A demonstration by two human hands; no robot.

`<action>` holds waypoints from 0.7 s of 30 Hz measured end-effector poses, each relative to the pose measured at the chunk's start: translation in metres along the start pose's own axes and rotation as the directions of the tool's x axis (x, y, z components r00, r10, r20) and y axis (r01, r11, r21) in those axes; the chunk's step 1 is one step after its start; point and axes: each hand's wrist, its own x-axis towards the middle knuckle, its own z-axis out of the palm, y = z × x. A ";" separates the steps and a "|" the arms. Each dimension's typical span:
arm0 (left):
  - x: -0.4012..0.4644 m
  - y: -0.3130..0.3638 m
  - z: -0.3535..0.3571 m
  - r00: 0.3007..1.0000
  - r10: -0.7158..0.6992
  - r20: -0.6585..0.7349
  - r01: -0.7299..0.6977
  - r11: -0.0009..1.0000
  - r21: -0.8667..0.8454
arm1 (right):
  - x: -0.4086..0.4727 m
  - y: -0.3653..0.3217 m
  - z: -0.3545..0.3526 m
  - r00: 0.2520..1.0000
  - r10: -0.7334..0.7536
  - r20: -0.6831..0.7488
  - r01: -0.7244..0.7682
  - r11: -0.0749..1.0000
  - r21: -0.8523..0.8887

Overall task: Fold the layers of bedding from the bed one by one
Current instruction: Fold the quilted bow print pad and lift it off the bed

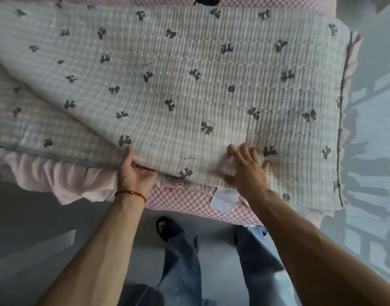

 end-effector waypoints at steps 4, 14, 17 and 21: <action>-0.006 0.001 -0.039 0.999 -0.041 -0.009 0.041 0.997 0.061 | 0.004 -0.009 0.003 0.999 0.052 -0.010 -0.052 0.995 -0.079; 0.057 0.123 -0.038 0.997 -0.079 0.011 0.078 0.996 0.044 | 0.026 -0.037 0.014 0.966 0.260 -0.018 -0.255 0.928 -0.272; 0.057 0.129 -0.066 0.995 -0.084 -0.062 0.094 0.978 0.186 | 0.027 -0.044 0.020 0.955 0.297 -0.023 -0.288 0.900 -0.327; 0.073 0.142 -0.077 0.975 -0.071 -0.210 0.153 0.900 0.407 | 0.035 -0.052 0.024 0.946 0.325 -0.018 -0.310 0.882 -0.354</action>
